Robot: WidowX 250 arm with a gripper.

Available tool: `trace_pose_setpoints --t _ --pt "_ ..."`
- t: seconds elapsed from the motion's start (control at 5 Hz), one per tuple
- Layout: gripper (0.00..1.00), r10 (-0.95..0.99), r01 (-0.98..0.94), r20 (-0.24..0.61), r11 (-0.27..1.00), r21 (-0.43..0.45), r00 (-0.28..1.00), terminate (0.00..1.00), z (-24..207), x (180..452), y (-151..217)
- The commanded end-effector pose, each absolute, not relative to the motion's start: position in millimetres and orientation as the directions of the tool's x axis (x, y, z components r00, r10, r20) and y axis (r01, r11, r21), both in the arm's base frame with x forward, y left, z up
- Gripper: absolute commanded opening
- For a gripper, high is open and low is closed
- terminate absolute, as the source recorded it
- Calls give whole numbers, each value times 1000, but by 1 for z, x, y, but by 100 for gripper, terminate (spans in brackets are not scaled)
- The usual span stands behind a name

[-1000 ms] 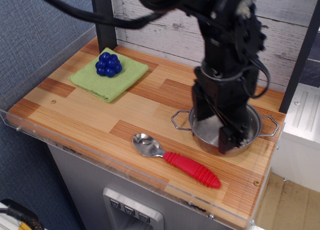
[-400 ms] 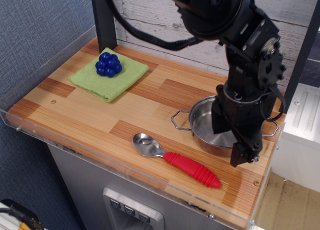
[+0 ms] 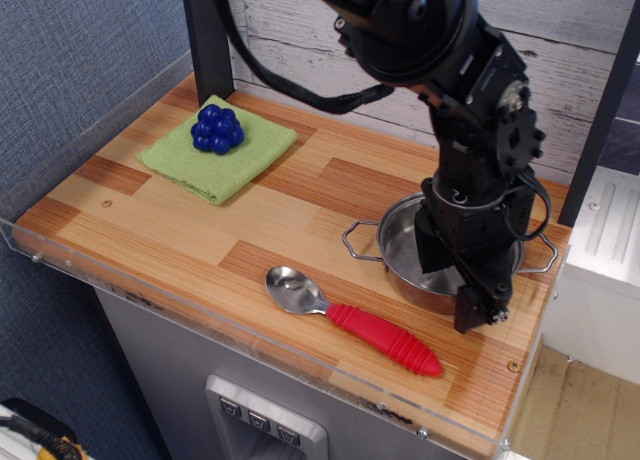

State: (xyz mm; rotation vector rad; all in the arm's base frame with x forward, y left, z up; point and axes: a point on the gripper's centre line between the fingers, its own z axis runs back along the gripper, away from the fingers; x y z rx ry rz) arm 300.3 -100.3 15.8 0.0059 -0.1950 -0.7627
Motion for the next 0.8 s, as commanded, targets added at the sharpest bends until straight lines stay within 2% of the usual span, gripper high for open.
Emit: trace_pose_setpoints --t 0.0,0.6 --pt "100 -685 682 197 726 93 702 0 23 293 -100" --pt "100 -691 682 205 721 121 693 0 33 287 -97"
